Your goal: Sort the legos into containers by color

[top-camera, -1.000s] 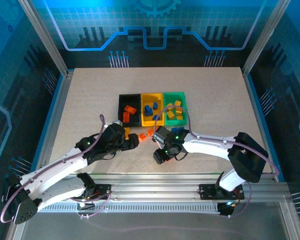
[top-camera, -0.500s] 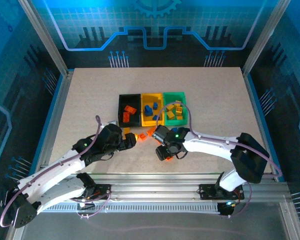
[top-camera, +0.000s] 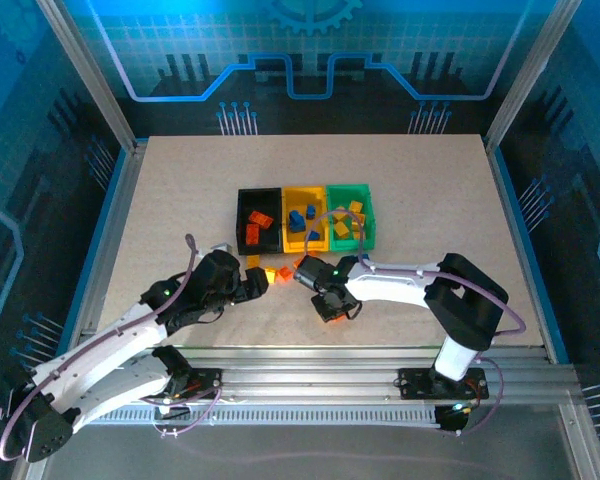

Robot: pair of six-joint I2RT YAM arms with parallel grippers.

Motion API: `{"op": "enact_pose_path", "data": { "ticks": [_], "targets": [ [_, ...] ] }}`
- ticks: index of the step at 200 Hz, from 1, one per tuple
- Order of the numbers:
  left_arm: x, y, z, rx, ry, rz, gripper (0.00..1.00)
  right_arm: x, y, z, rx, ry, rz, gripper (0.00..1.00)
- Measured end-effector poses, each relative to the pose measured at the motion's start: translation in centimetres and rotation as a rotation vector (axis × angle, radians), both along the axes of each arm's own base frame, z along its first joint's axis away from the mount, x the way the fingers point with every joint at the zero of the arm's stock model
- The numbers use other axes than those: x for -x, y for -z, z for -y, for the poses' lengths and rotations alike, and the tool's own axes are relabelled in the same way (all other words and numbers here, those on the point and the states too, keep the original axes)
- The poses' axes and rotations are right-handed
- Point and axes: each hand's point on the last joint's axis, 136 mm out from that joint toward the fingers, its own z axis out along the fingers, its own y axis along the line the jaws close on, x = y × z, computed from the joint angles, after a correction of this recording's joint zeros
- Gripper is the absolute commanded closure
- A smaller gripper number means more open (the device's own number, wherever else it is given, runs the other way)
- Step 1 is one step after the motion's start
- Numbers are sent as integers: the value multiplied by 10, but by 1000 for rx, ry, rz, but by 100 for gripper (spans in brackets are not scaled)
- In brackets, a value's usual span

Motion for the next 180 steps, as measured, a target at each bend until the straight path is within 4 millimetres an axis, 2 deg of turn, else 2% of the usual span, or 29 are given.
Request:
{"op": "enact_pose_path", "data": {
  "ticks": [24, 44, 68, 97, 117, 143, 180],
  "targets": [
    [1, 0, -1, 0, -3, 0, 1, -2, -4, -1, -4, -9, 12, 73],
    [2, 1, -5, -6, -12, -2, 1, -6, -22, -6, -46, -21, 47, 75],
    [6, 3, -10, -13, -21, -10, 1, -27, -68, -33, -165, -47, 124, 74],
    [12, 4, -16, -1, -36, -12, 1, -73, -137, -81, -340, -59, 242, 73],
    [17, 6, -20, 3, -40, -12, 1, -107, -162, -114, -414, -61, 294, 72],
    [22, 8, -23, 5, -49, -21, 1, -149, -163, -153, -448, -59, 317, 71],
    [27, 10, -26, 16, -57, -32, 1, -193, -132, -182, -434, -34, 306, 69]
  ]
}}
